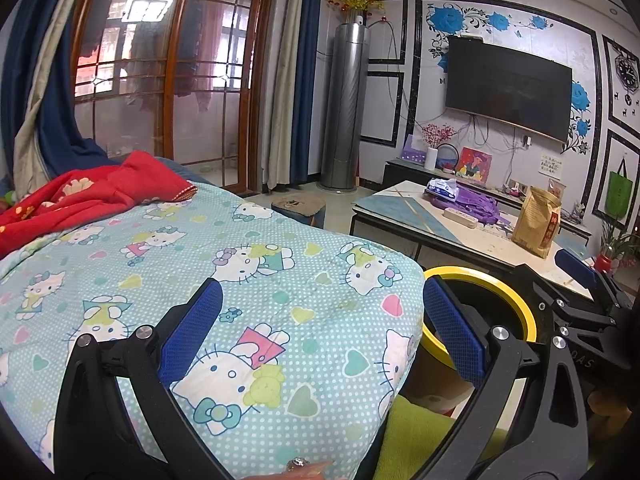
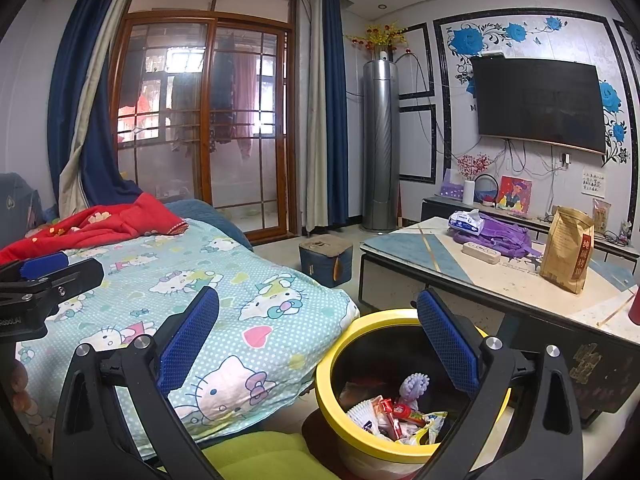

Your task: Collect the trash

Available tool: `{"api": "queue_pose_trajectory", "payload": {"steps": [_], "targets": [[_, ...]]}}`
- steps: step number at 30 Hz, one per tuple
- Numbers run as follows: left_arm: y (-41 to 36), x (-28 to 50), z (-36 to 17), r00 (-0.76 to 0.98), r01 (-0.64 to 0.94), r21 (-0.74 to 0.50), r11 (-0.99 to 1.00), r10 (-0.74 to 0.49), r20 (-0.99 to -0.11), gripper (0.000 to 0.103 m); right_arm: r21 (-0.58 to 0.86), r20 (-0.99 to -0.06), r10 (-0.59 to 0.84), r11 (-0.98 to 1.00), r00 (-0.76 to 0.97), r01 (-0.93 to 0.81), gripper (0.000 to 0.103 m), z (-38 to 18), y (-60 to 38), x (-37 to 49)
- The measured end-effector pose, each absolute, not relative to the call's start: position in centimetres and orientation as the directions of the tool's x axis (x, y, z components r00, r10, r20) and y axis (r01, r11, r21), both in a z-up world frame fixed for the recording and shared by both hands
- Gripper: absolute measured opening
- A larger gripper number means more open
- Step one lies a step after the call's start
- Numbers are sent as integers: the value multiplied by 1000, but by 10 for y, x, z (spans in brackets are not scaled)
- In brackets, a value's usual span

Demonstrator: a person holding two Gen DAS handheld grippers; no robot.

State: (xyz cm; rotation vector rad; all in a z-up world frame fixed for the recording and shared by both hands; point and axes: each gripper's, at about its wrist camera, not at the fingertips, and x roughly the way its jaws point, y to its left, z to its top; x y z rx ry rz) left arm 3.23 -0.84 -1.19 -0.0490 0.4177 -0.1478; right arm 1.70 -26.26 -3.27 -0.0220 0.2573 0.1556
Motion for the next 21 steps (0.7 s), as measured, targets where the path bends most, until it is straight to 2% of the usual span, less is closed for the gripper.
{"api": "queue_pose_trajectory", "payload": {"steps": [21], "targets": [[-8,33,-12,903,133,-79,988,-154,-401,92,-3,-256,150,988,955,-156,97,-32,-262,17]]}}
